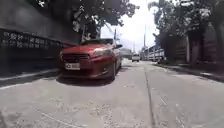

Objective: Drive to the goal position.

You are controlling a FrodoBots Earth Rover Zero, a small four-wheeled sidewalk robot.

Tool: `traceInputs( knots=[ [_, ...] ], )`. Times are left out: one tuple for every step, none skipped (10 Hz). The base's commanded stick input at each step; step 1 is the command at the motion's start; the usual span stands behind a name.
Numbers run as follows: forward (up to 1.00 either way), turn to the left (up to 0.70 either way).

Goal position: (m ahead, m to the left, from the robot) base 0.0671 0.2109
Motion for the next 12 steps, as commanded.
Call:
traceInputs(
  knots=[
    [0.00,0.00],
    [0.00,-0.32],
    [0.00,-1.00],
    [0.00,-1.00],
    [0.00,-1.00],
    [0.00,-1.00],
    [0.00,-1.00],
    [-0.01,-0.99],
    [-0.28,-0.72],
    [-0.54,-0.46],
    [-0.80,-0.20],
    [-1.00,0.00]
  ],
)
